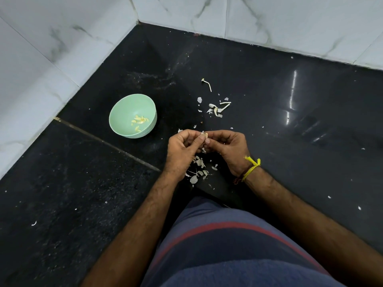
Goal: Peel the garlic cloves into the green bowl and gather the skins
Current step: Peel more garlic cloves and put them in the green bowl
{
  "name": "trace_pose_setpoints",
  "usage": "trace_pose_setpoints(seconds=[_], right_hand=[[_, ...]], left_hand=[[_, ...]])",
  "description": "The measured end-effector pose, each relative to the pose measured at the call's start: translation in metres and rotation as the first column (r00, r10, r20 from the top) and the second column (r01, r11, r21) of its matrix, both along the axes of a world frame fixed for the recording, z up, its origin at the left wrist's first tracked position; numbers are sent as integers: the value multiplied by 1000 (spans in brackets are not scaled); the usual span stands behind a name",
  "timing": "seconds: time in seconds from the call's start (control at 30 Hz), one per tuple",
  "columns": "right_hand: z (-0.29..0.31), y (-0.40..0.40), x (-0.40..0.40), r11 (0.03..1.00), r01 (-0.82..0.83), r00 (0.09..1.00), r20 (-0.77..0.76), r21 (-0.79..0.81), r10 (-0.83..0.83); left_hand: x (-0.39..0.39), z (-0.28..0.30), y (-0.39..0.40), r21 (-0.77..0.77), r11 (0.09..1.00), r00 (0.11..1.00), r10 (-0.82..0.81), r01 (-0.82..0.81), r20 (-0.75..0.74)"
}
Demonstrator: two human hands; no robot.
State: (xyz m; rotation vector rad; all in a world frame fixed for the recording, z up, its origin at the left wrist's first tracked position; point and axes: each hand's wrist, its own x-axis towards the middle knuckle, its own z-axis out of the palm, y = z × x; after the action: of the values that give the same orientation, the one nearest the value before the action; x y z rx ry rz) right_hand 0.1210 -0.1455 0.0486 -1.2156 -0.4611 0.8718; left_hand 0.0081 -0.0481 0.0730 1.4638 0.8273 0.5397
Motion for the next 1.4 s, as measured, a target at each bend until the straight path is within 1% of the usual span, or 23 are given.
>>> trace_pose_setpoints(seconds=[0.1, 0.27, 0.4, 0.57, 0.63, 0.73, 0.93, 1.07, 1.13, 1.27, 1.4], right_hand=[[0, 0, -1, 1000, -6, 1000, 14, -13, 6], [0, 0, -1, 999, -6, 999, 42, -47, 8], [1, 0, -2, 997, -7, 997, 81, -75, 13], [1, 0, -1, 996, -7, 987, 161, -90, 21], [1, 1, -2, 996, 6, 983, 185, -91, 11], [3, 2, -4, 995, 37, 983, 180, -89, -20], [1, 1, -4, 995, 33, 988, 154, -90, -19], [1, 1, -5, 997, 27, 988, 155, -77, -14], [0, 1, -4, 998, 15, 991, 135, -68, -6], [2, 0, 0, 1000, -4, 998, 67, -29, 6], [5, 1, 0, 1000, 14, 1000, 17, -11, -13]], left_hand=[[1, -2, -1, -1, 1000, 1000, 23, -23, -2], [6, -7, -7, 60, 995, 994, 82, -77, -77], [7, -6, -8, 191, 978, 983, 114, -85, -145], [9, -1, -11, 349, 932, 976, 161, -101, -146], [8, 0, -11, 400, 913, 977, 146, -73, -153], [7, 1, -12, 461, 887, 979, 121, -31, -166], [7, 1, -12, 477, 878, 982, 131, -51, -137], [6, 1, -15, 487, 868, 984, 158, -96, -86], [7, 0, -15, 463, 879, 986, 158, -114, -57], [6, -10, -13, 349, 929, 992, 127, -124, 15], [5, -15, -13, 318, 939, 990, 138, -132, 3]])
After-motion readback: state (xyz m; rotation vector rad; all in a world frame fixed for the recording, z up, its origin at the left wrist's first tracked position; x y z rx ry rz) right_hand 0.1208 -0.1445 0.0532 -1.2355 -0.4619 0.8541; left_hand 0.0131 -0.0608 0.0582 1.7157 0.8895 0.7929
